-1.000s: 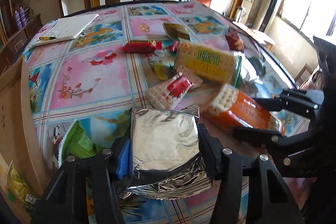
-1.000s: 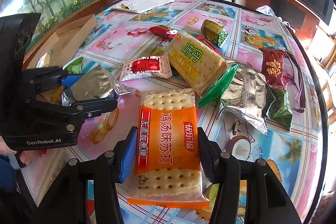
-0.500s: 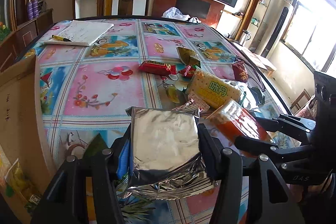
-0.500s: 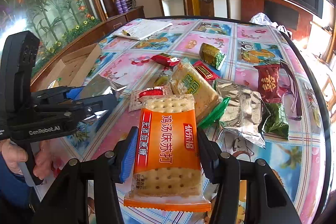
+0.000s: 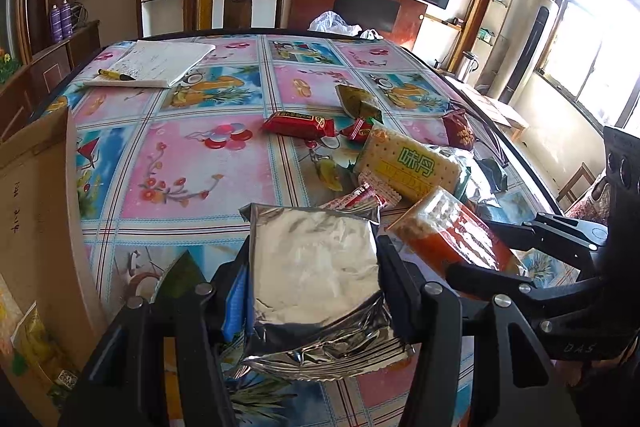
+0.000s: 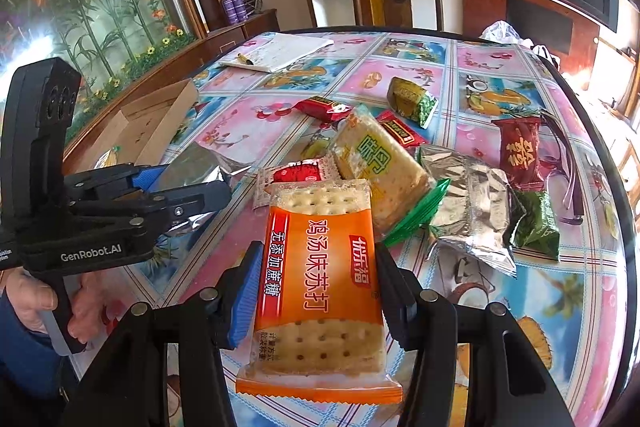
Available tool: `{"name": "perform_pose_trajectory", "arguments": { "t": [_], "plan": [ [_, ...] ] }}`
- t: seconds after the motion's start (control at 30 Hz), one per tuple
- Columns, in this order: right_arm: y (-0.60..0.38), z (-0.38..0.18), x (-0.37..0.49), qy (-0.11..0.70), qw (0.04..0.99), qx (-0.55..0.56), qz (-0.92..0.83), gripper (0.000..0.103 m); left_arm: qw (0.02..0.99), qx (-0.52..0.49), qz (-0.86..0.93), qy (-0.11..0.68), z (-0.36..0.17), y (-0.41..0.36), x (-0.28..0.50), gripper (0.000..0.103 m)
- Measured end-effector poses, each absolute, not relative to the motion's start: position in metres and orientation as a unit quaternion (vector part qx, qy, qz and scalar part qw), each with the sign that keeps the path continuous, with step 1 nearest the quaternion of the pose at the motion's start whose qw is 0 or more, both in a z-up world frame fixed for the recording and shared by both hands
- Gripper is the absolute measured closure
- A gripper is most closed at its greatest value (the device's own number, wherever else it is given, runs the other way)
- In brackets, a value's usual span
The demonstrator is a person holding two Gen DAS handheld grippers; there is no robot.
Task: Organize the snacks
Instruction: 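Lift the held foil pack and orange cracker pack off the table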
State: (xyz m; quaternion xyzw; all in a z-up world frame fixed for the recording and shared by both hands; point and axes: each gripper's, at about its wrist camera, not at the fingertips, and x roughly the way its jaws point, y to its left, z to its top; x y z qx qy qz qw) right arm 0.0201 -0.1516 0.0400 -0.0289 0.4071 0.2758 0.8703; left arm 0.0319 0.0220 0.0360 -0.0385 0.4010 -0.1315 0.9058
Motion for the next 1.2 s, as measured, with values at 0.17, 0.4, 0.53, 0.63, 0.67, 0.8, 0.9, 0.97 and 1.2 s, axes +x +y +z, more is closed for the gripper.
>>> {"name": "perform_pose_trajectory", "arguments": {
  "t": [0.17,0.4,0.53,0.63,0.67,0.8,0.9,0.97,1.2],
  "plan": [
    [-0.150,0.040,0.019,0.406,0.871,-0.032,0.277,0.046,0.907,-0.039,-0.131,0.400,0.036,0.023,0.032,0.047],
    [-0.150,0.042,0.018,0.401,0.872,-0.029,0.278,0.046,0.911,-0.035,-0.124,0.391,0.040,0.025,0.030,0.047],
    [-0.150,0.041,0.018,0.404,0.871,-0.029,0.279,0.046,0.913,-0.031,-0.123,0.388,0.042,0.024,0.029,0.047],
    [-0.149,0.041,0.017,0.403,0.871,-0.026,0.279,0.046,0.914,-0.035,-0.124,0.384,0.044,0.025,0.028,0.047],
    [-0.149,0.041,0.017,0.402,0.872,-0.025,0.279,0.046,0.915,-0.036,-0.124,0.382,0.045,0.026,0.028,0.047],
    [-0.148,0.042,0.016,0.399,0.873,-0.021,0.281,0.046,0.917,-0.041,-0.123,0.377,0.049,0.030,0.026,0.047],
    [-0.146,0.041,0.017,0.401,0.871,-0.017,0.283,0.046,0.920,-0.046,-0.125,0.369,0.055,0.033,0.025,0.047],
    [-0.145,0.042,0.017,0.399,0.871,-0.012,0.286,0.046,0.921,-0.051,-0.127,0.365,0.058,0.037,0.025,0.047],
    [-0.130,0.052,0.014,0.383,0.874,0.017,0.299,0.046,0.927,-0.076,-0.122,0.347,0.073,0.059,0.023,0.047]
  ]
}}
